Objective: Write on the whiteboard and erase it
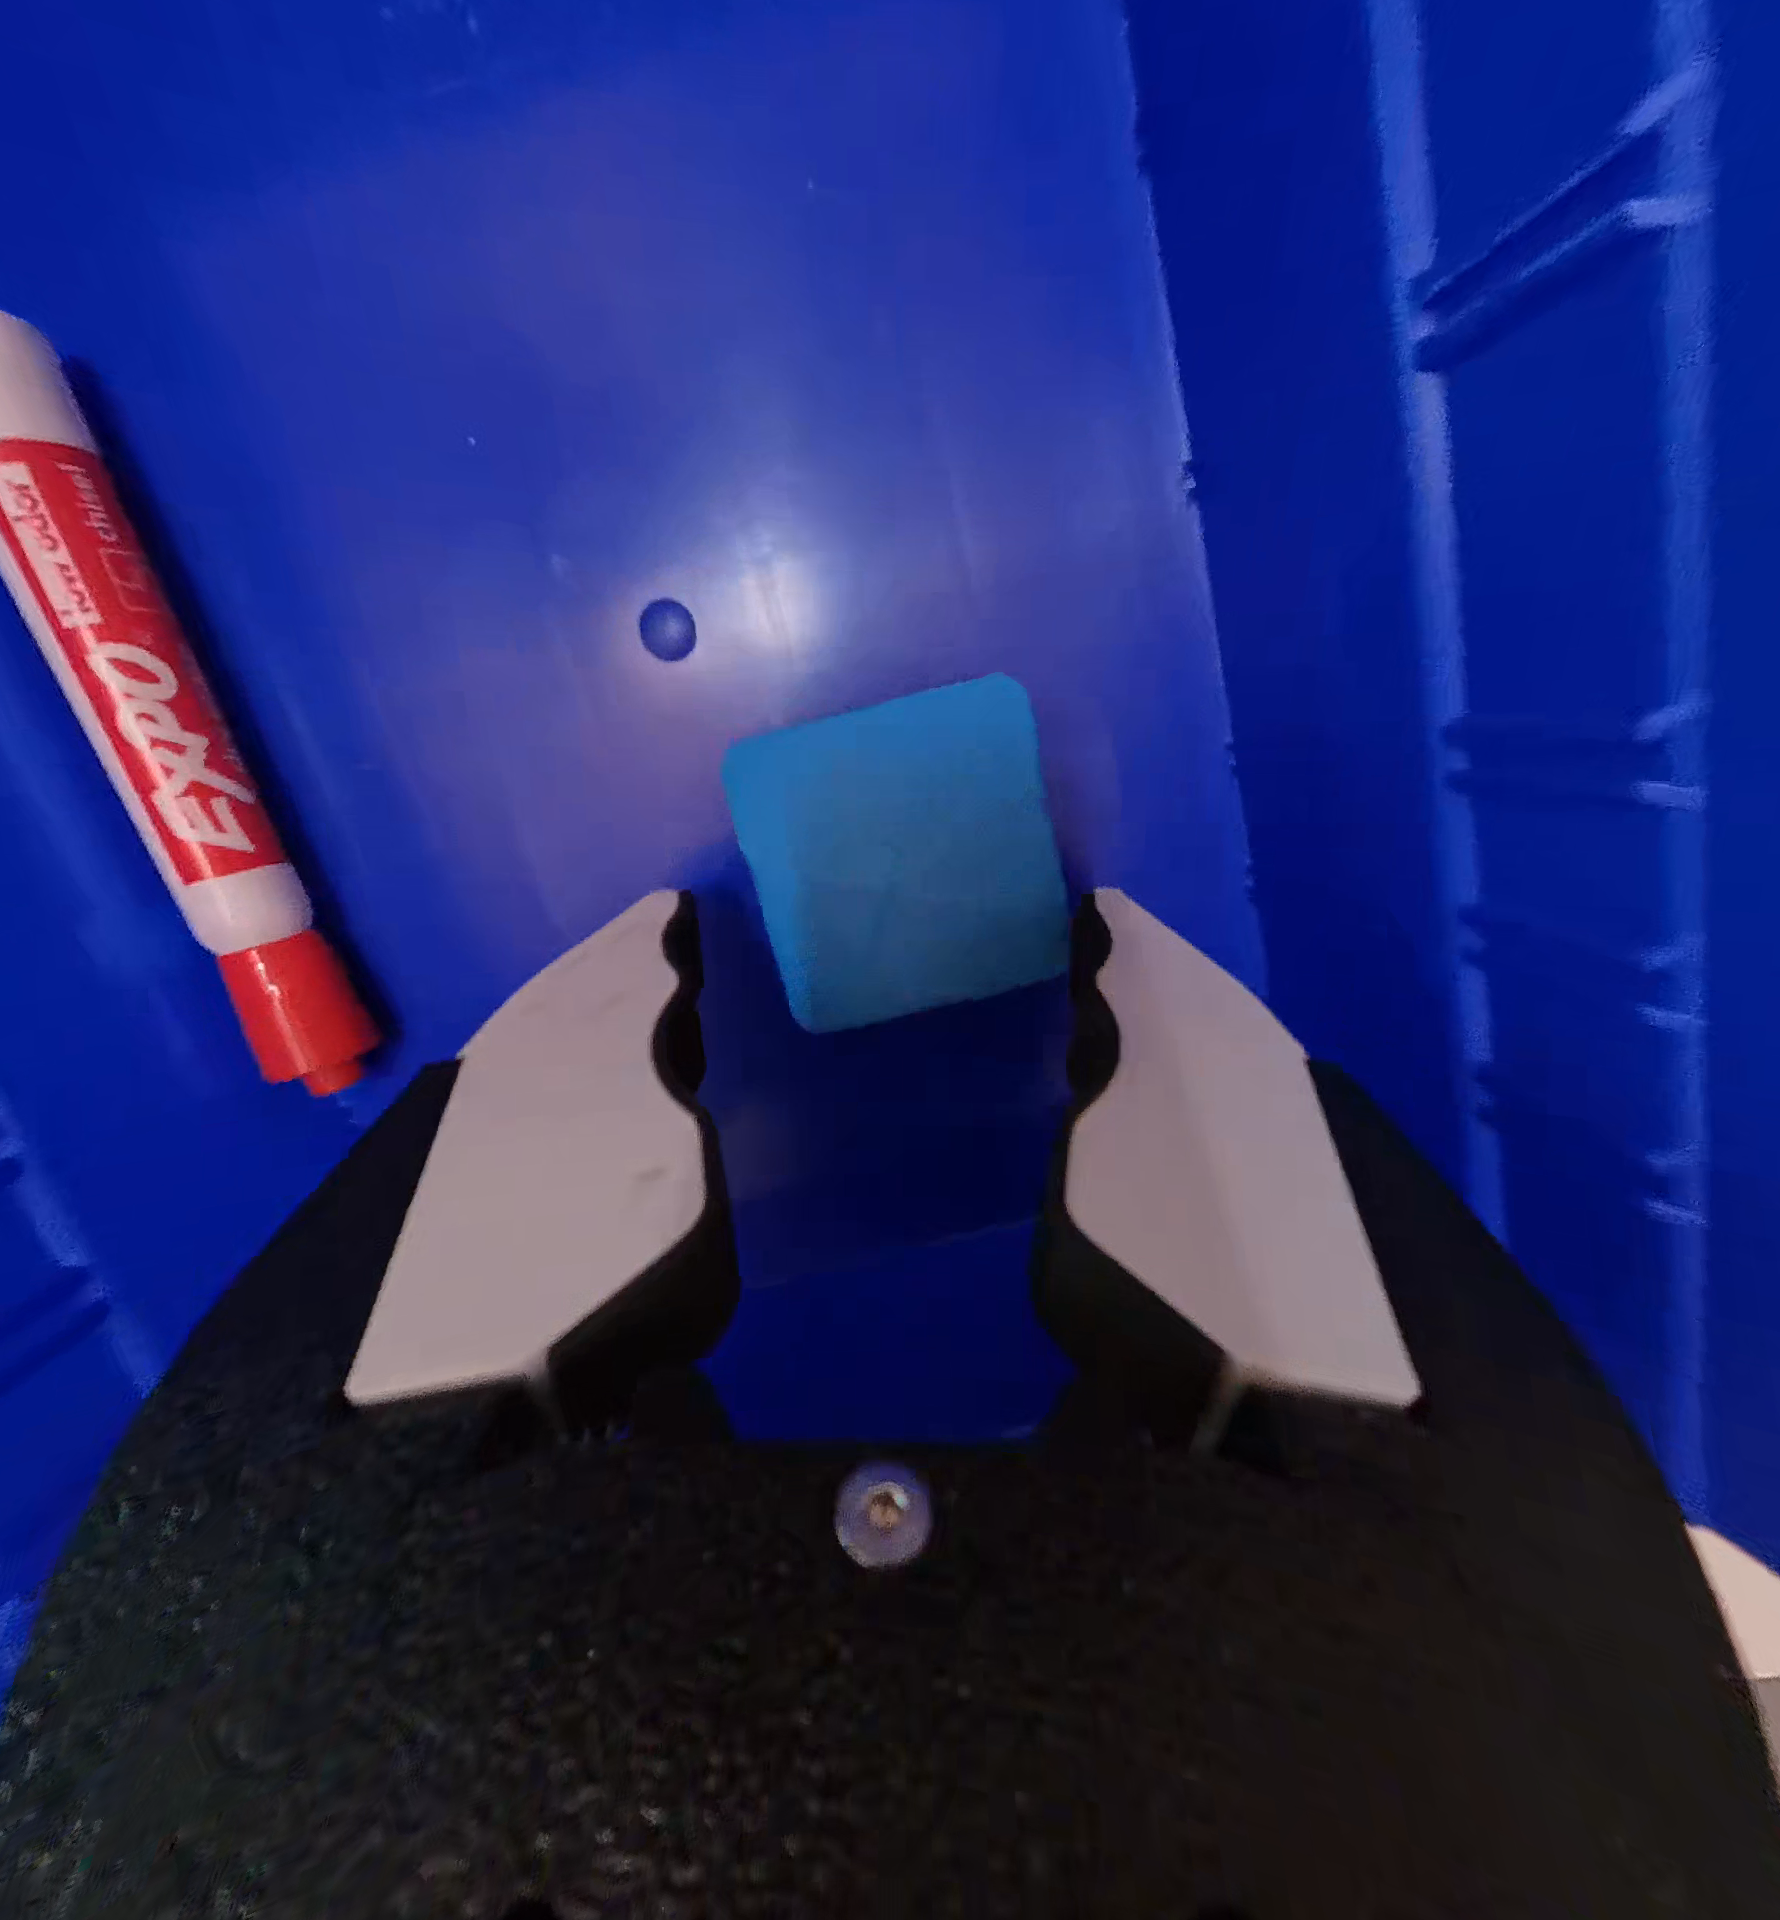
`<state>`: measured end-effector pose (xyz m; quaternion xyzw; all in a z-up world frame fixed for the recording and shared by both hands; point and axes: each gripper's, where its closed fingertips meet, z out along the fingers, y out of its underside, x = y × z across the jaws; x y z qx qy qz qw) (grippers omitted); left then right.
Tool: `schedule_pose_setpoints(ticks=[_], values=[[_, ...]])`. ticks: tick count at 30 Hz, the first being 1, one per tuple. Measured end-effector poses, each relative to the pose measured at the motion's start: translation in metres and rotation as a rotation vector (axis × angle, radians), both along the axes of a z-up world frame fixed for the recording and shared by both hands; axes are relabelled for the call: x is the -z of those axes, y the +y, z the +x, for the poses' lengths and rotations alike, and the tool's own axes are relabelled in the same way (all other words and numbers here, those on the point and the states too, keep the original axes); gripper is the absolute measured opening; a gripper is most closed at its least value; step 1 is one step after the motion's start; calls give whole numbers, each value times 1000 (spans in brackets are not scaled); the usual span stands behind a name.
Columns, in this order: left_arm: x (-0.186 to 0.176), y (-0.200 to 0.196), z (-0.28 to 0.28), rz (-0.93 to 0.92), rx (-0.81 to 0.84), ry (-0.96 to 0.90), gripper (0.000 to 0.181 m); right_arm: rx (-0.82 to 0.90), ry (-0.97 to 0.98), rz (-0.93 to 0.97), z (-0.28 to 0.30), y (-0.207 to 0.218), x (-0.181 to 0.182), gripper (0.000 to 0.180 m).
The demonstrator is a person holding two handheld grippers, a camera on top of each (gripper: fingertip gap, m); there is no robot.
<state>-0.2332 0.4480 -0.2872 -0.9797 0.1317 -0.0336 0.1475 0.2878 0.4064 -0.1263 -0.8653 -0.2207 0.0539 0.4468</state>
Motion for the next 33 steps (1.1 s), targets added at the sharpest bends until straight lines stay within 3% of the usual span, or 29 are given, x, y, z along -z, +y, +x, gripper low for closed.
schedule_pose_setpoints(ticks=[2, 5, 8, 14, 17, 23, 33], values=[[4, 3, -3, 10, -19, 6, 55, -70, 29, 42, -25, -7, -12, 91], [0, 2, 1, 46, 24, -30, 55, -207, 65, 110, -70, -19, -30, 88], [-28, -6, 15, 119, 160, -131, 54, -439, 120, 160, -129, -40, -45, 84], [-125, -67, 67, 252, 703, -240, 53, -890, 223, 138, -239, -84, -55, 75], [-147, -112, 110, 209, 981, -229, 53, -1025, 250, 151, -282, -95, -58, 70], [-151, -164, 180, 154, 1277, -206, 53, -1169, 250, 95, -322, -112, -31, 58], [-143, -167, 211, 128, 1329, -197, 53, -1189, 216, 13, -302, -126, -9, 48]])
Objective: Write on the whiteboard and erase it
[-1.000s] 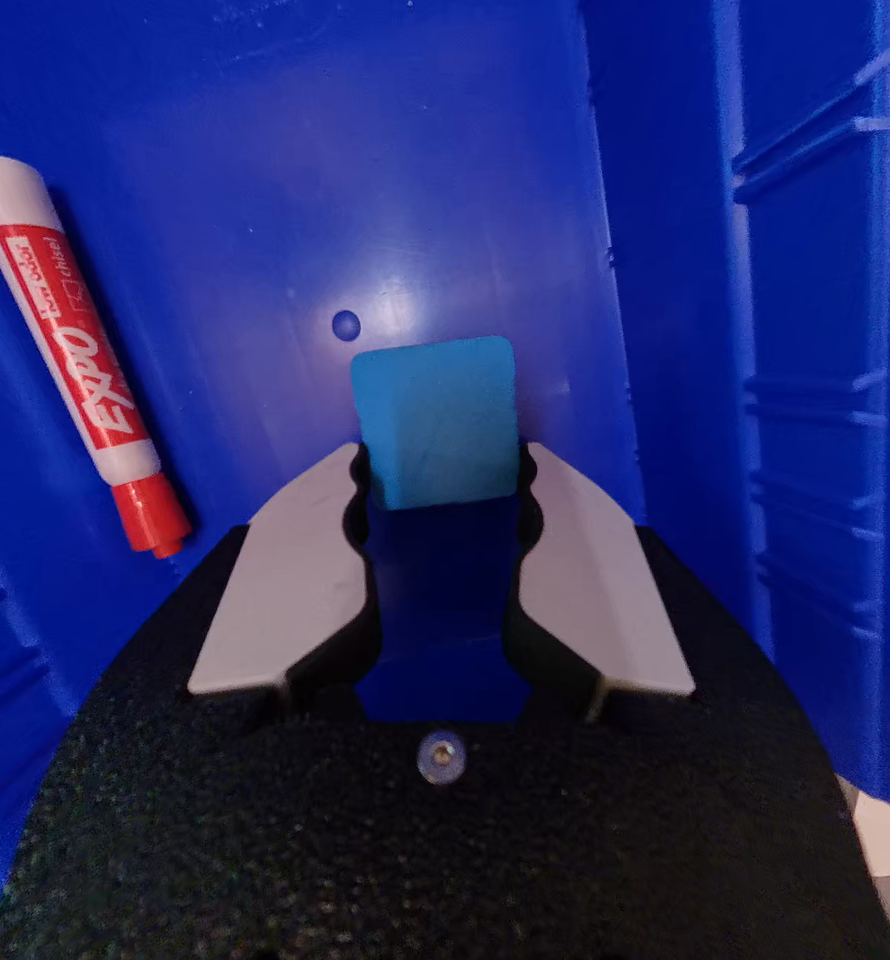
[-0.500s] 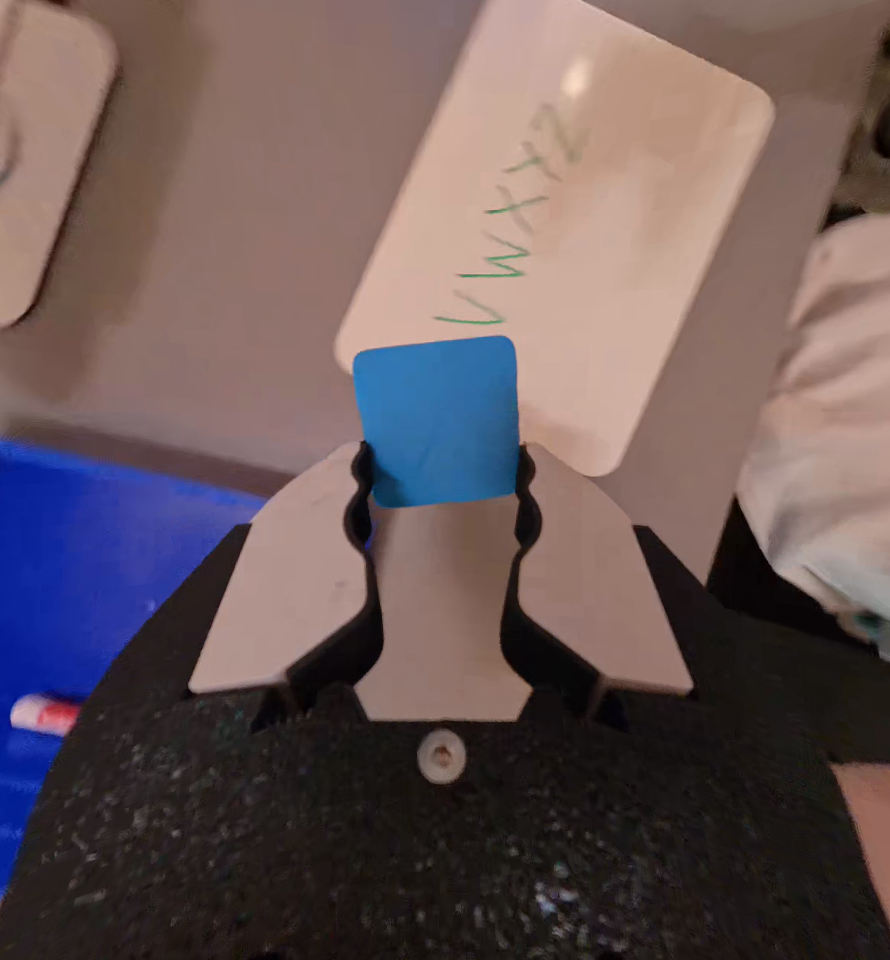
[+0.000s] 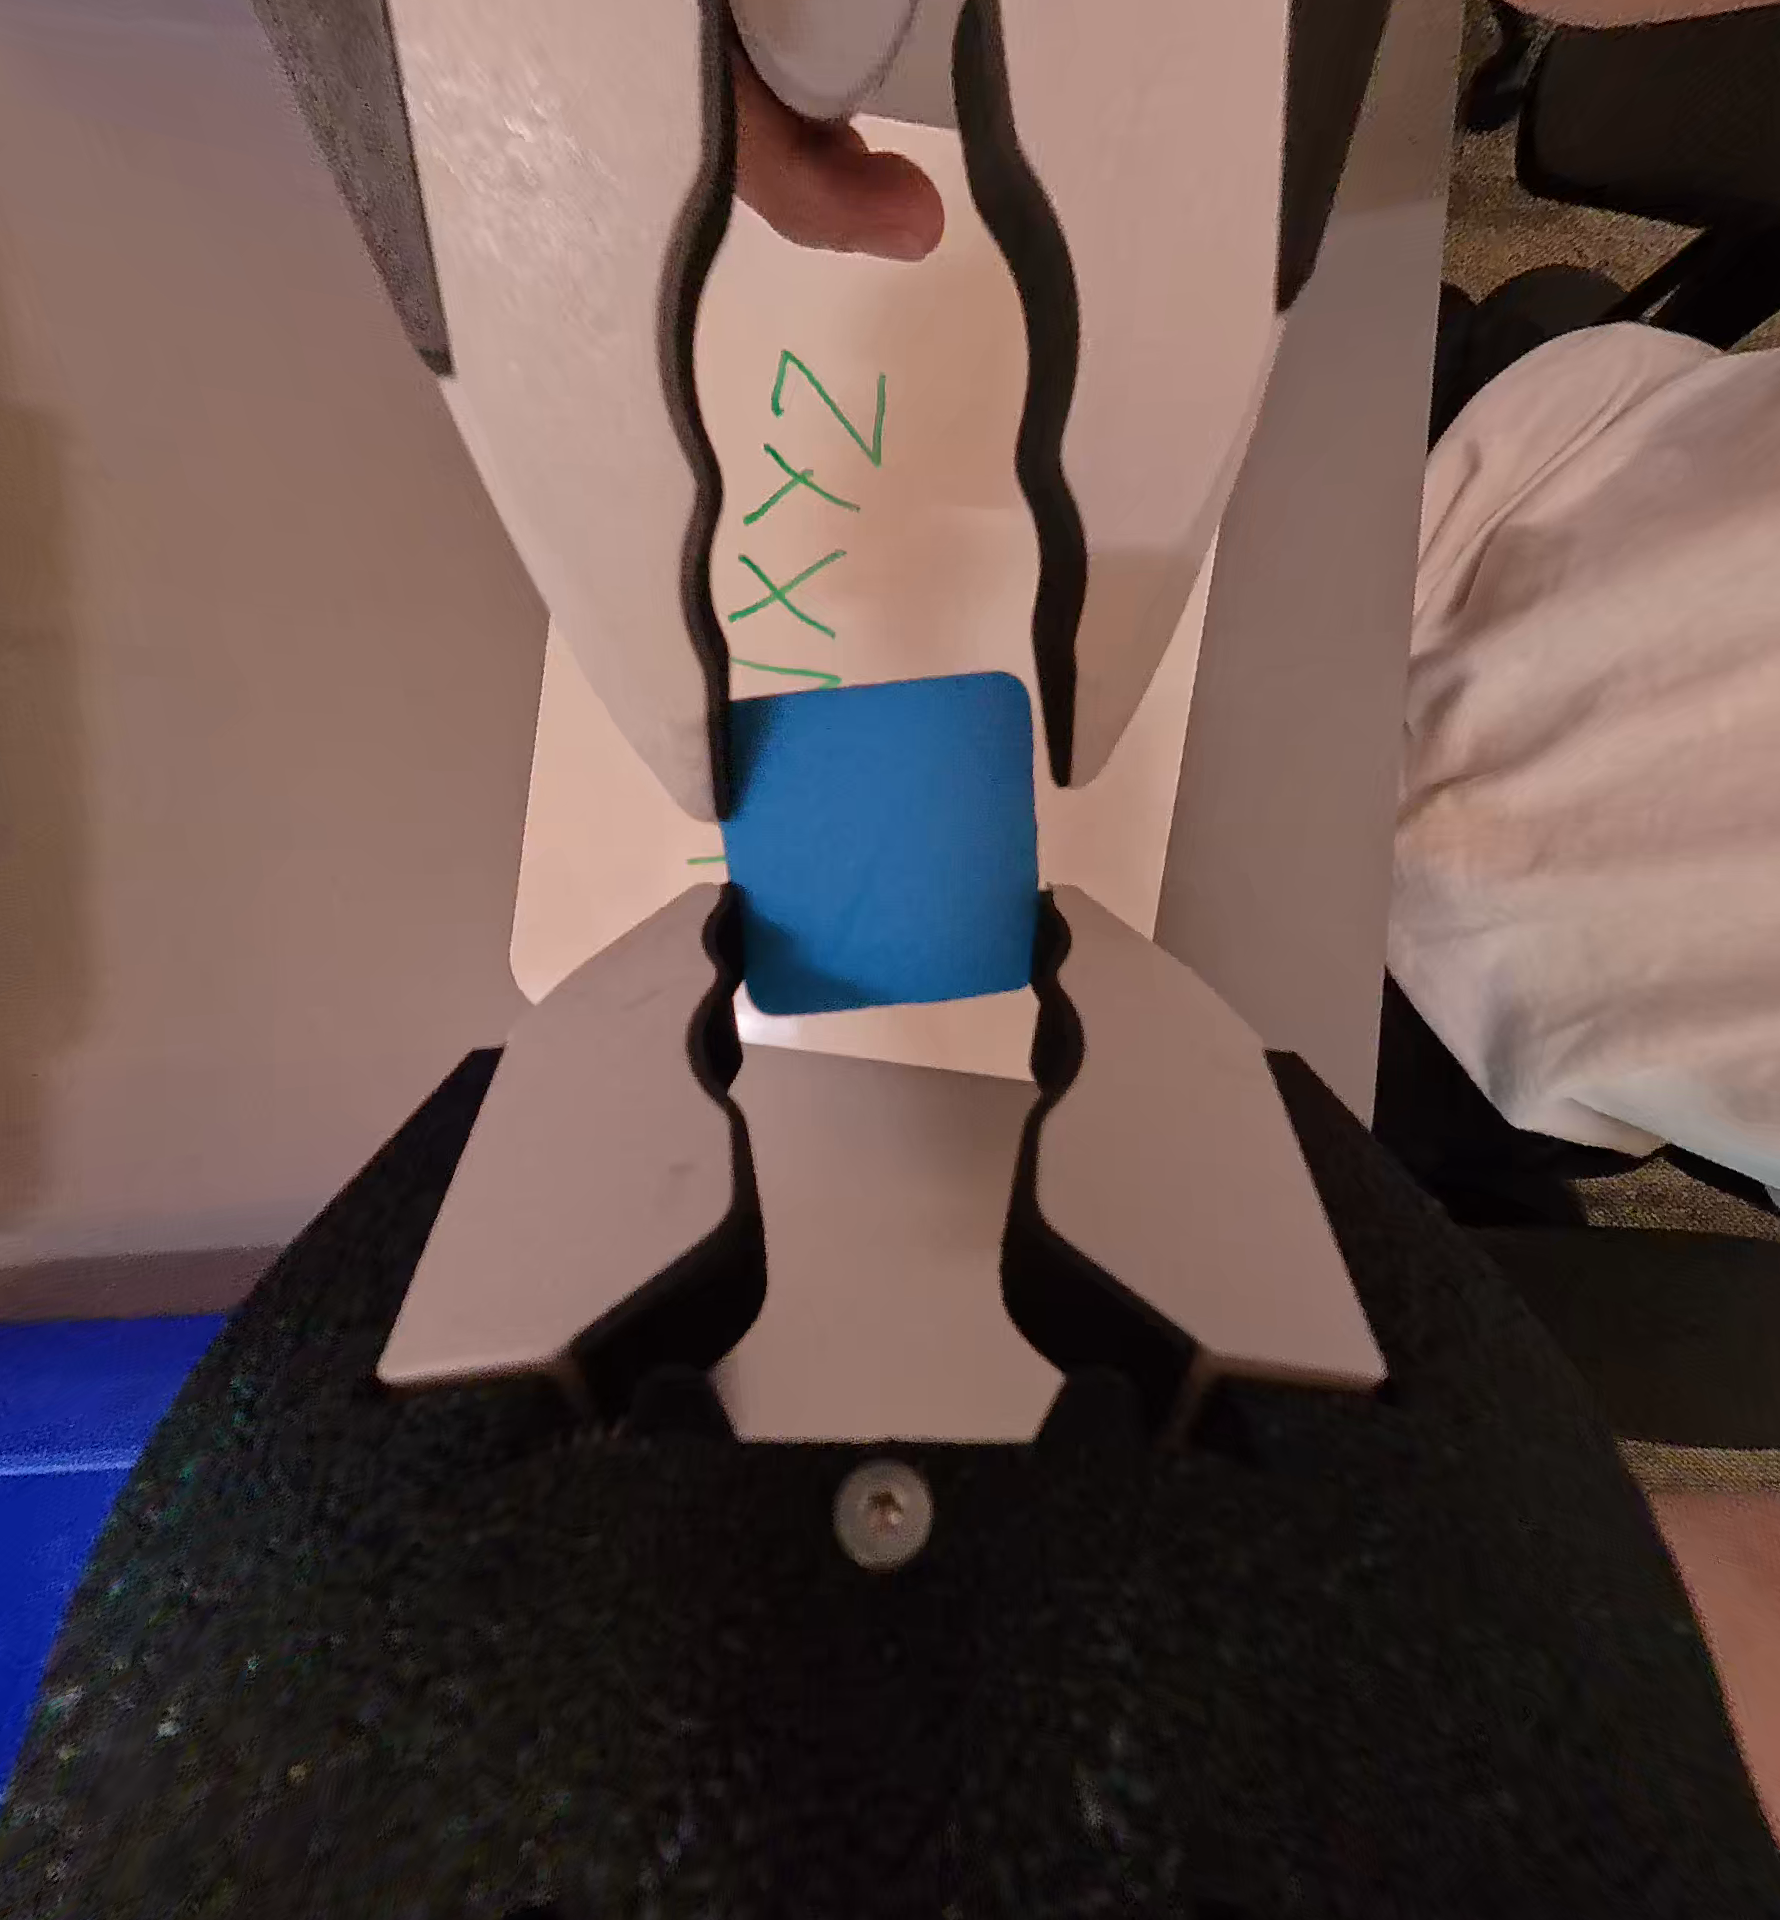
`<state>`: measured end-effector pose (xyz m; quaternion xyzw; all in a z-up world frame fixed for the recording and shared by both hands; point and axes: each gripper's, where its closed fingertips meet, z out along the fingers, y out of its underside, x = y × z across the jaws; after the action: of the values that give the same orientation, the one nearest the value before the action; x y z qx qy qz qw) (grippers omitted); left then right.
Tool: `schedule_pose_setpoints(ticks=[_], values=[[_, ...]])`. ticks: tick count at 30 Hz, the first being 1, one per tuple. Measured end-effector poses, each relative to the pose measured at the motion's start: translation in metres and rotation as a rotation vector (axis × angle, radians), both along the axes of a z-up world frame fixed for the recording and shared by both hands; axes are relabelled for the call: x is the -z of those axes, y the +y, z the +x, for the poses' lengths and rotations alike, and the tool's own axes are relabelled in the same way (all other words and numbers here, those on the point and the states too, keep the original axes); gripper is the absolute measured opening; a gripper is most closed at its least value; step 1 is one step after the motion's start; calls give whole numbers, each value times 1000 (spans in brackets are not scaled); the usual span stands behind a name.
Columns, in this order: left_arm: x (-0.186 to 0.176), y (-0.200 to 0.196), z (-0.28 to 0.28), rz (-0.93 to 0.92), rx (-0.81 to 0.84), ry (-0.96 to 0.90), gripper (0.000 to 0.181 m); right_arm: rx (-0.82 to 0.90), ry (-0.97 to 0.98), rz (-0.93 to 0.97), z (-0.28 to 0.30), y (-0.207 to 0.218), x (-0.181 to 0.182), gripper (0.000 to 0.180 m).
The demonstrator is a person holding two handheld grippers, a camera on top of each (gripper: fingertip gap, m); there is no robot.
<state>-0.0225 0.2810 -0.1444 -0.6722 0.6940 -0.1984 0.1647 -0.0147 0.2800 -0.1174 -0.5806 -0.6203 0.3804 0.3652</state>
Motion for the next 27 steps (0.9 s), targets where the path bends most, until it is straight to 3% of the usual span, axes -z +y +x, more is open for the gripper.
schedule_pose_setpoints(ticks=[4, 8, 27], values=[[4, 2, 2, -10, -13, 23, 53, 20, -53, 39, 2, 4, 6, 48], [5, 2, 2, -15, -20, 22, 53, 46, -104, 20, 3, 8, 15, 59], [17, -2, 2, -52, -4, 76, 53, -19, -148, -4, 3, 0, 30, 53]])
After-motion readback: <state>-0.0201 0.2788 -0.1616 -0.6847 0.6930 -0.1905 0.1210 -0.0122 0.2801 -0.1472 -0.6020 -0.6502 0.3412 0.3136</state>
